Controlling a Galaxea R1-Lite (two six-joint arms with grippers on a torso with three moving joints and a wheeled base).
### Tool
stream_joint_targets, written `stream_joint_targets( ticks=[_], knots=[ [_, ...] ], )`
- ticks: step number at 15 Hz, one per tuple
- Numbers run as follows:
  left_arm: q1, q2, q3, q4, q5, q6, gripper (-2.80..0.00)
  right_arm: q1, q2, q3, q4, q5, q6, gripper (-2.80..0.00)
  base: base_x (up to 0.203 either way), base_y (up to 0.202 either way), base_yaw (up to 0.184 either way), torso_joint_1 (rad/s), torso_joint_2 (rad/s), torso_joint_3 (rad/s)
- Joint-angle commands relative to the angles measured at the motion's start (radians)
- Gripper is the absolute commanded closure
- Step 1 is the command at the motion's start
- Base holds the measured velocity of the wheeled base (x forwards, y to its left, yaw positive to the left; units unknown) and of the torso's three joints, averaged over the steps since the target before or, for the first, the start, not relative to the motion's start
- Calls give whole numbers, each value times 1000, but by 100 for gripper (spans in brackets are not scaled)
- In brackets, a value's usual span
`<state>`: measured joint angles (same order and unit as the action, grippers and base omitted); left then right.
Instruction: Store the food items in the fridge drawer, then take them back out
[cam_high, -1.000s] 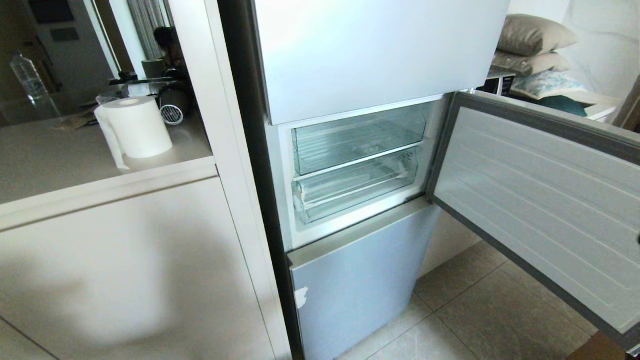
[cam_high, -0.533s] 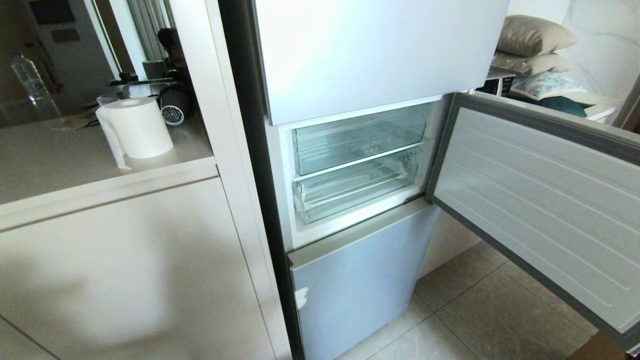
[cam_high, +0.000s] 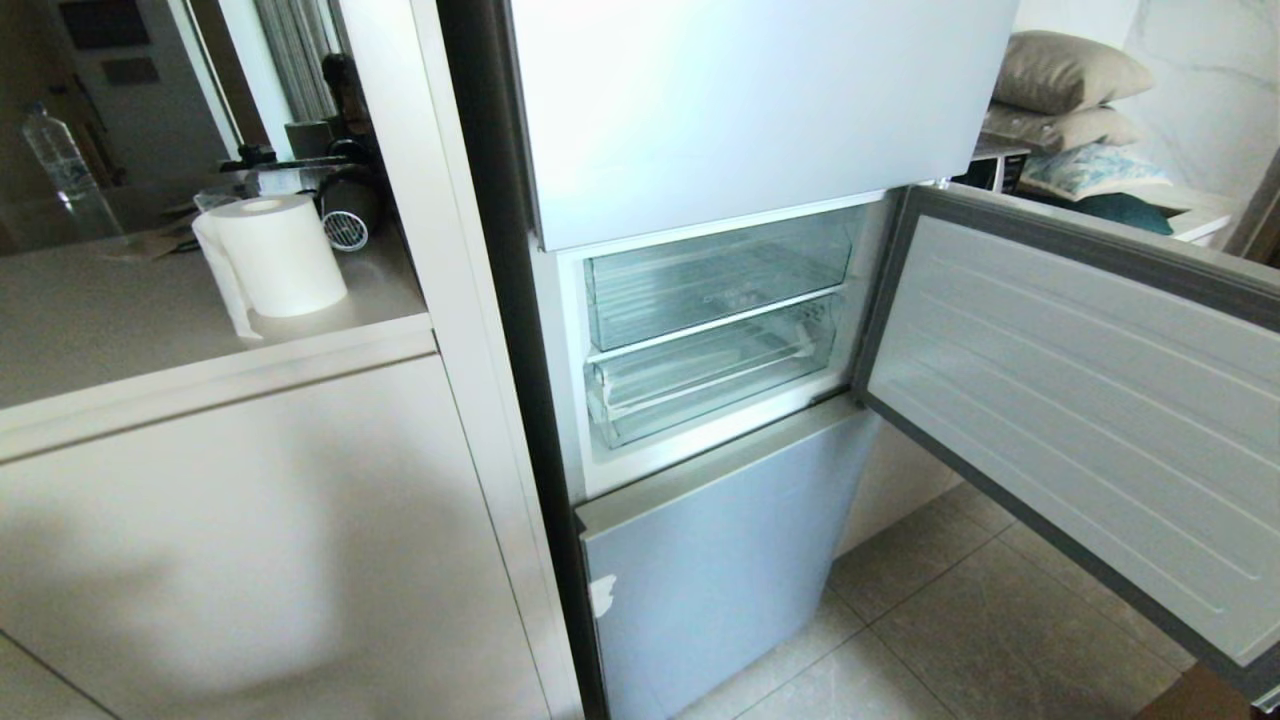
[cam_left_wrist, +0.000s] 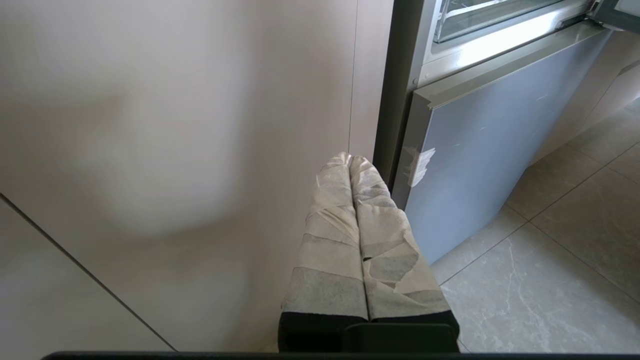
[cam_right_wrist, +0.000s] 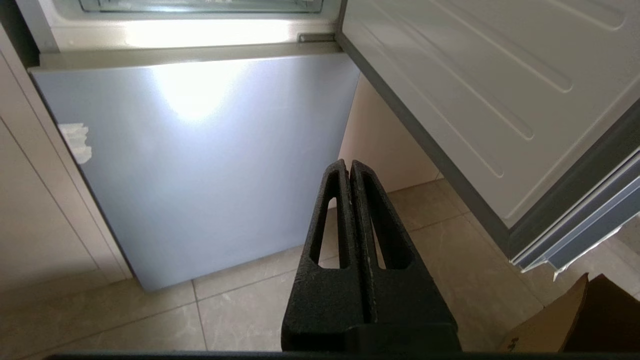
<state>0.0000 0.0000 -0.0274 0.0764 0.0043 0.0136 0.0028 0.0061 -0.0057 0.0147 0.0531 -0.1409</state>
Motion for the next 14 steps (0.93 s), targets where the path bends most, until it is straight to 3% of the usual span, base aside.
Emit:
stream_joint_targets(
  ticks=[1,6,14],
  knots=[
    [0,0,0,0,0,0,0,0,-8,4,-4,-1,-1,0,0,0,0,0,0,0],
    [0,0,0,0,0,0,0,0,-8,6,-4,-15,15,0,0,-2,13,1,0,1],
    [0,0,0,0,0,0,0,0,-8,6,-4,-15,18,0,0,-10,169,3,3,1]
  ],
)
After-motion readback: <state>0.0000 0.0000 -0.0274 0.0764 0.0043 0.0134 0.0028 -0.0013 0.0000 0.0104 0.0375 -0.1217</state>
